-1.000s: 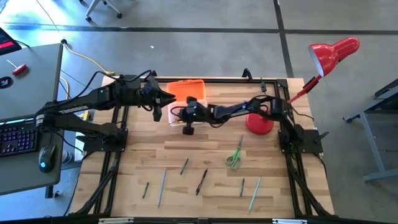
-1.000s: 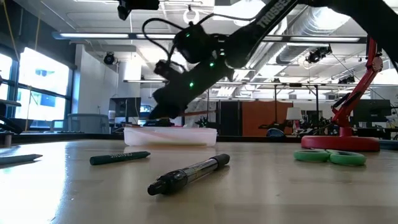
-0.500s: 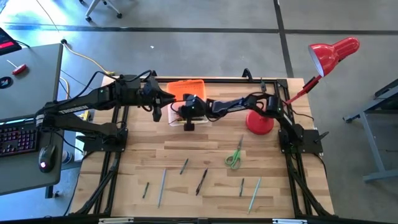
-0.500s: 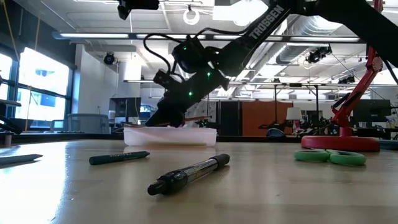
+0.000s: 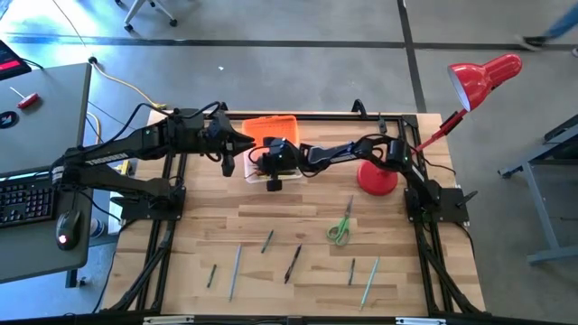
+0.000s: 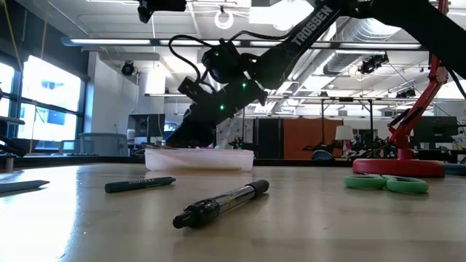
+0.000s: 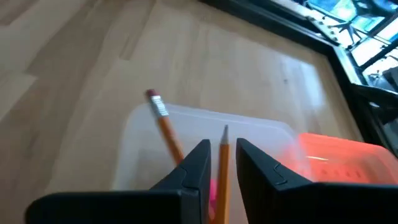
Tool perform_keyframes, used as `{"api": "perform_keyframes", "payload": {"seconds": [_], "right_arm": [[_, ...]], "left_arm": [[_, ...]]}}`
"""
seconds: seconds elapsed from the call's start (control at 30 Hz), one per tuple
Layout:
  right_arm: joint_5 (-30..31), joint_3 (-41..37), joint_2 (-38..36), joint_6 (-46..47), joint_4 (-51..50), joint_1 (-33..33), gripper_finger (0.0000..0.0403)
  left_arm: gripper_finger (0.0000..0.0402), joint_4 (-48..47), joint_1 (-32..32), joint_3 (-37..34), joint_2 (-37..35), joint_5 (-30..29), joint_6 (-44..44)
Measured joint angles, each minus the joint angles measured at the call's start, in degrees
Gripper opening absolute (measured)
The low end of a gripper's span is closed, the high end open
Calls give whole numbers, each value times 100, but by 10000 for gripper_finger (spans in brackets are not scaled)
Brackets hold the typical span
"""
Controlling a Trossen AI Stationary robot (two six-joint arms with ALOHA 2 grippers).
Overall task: Pick & place school supplies into a supply box
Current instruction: Adjust the orange pencil into the orange supply box
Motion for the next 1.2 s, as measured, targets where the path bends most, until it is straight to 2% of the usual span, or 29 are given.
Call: {"api": "perform_keyframes", "payload": {"seconds": [0.33,0.77,1.2], "right_arm": [[134,-1,0,-768,-262,118,86],[-198,0,0,-1337,-247,154,87],[-255,11,6,-1490,-260,128,42]], "left_arm": [[99,-1,0,0,0,4,-2],[99,0,0,0,0,13,23],[99,94,0,0,0,7,150]]}}
